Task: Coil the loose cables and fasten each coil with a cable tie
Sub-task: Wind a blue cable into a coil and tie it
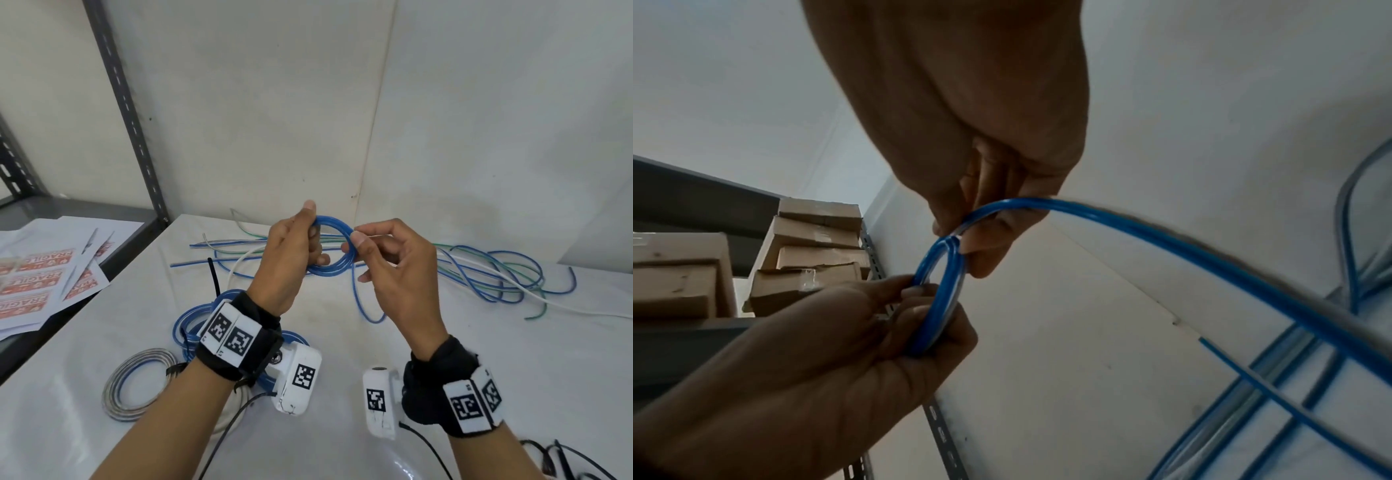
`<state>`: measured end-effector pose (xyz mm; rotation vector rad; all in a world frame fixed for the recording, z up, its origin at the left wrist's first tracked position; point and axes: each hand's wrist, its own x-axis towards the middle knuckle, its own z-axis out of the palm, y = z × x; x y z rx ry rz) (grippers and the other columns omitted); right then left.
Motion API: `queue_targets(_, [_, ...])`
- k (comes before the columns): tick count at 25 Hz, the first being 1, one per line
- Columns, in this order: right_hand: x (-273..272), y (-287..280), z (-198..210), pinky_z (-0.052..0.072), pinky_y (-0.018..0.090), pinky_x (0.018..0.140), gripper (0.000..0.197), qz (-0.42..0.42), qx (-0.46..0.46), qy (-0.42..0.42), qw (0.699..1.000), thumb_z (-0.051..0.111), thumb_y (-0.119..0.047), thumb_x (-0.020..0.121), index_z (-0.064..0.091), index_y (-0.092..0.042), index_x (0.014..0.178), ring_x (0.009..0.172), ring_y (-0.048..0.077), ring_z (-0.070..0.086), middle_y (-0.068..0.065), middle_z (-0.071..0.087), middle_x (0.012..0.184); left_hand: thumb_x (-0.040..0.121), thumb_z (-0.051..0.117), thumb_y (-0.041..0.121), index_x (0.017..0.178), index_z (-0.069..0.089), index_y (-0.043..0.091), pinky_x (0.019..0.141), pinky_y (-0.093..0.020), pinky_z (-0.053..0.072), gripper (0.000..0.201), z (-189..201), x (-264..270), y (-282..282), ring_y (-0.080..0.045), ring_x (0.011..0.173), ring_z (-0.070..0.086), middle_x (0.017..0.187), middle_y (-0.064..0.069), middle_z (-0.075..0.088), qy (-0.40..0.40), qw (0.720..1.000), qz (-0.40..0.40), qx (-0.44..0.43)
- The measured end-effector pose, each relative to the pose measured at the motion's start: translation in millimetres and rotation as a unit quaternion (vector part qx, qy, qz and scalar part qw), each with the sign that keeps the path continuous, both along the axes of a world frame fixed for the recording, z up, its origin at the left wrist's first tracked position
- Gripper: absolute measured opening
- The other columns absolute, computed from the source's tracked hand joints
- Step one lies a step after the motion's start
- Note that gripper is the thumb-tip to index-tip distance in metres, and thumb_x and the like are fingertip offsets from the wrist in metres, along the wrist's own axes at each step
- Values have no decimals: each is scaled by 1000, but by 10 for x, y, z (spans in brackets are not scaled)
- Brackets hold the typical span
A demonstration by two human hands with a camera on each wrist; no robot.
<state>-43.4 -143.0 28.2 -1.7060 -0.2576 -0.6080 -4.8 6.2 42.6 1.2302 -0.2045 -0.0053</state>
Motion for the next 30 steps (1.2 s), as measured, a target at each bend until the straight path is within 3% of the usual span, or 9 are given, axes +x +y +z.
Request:
queue_targets(7, [-56,335,-138,57,26,53,25,-18,97,-17,995,67,-17,97,71,-14,121,87,11,70,-2,76,100,109,36,37,68,34,18,50,-24,35,46,-1,-25,-95,-12,46,18,55,5,16,54,975,49,-208])
queue_targets(11, [-32,266,-106,53,27,53,25,-57,72,-28,995,72,-19,94,73,-20,119,71,6,62,-6,76,96,110,34,37,67,34,18,56,-24,41,47,-52,-54,-172,-12,45,19,52,5,19,61,971,3,-230])
queue_targets(13, [2,100,-44,51,20,62,23,-55,39,-29,997,70,-18,95,75,-20,117,75,7,65,-8,77,97,108,34,33,65,38,16,65,-28,50,46,-55,-5,-117,-14,45,23,52,3,21,77,978,-59,-186])
queue_targets(16, [27,-135,17,51,24,72,23,-3,-108,-23,994,68,-16,96,76,-25,116,88,12,67,-11,74,95,108,33,36,68,49,8,75,-38,59,51,-47,64,28,-17,44,30,52,0,26,66,988,-139,11])
queue_targets(18, [40,-175,-4,44,23,69,25,33,-197,-16,980,67,-16,97,75,-30,117,83,15,62,-9,71,88,109,35,42,72,53,6,74,-38,58,54,-65,69,74,-16,47,30,54,3,29,18,980,-139,140])
queue_targets(20, [50,-155,-21,42,19,69,27,40,-209,-17,977,65,-15,98,74,-30,119,83,15,62,-8,71,88,109,37,42,69,49,12,64,-33,50,51,-79,40,64,-14,52,28,59,5,29,-23,977,-109,180])
queue_targets(22, [38,-140,3,46,19,69,25,27,-155,-21,987,64,-16,100,74,-27,120,91,12,67,-10,75,96,109,38,41,66,41,18,57,-29,40,49,-79,41,60,-14,54,24,62,3,25,-31,988,-72,135])
queue_targets(25, [8,-96,18,52,32,56,11,-11,-47,-20,999,67,-19,98,72,-21,107,86,14,71,-7,77,90,110,36,39,68,36,19,51,-26,34,46,-12,78,100,-12,49,20,60,5,22,4,1000,-15,7])
queue_targets(30, [-41,214,-88,57,29,51,9,15,65,-26,997,72,-12,93,68,-8,100,88,20,74,4,76,92,110,34,38,70,29,21,50,-26,29,44,54,46,77,-12,47,15,63,1,12,51,990,22,-131])
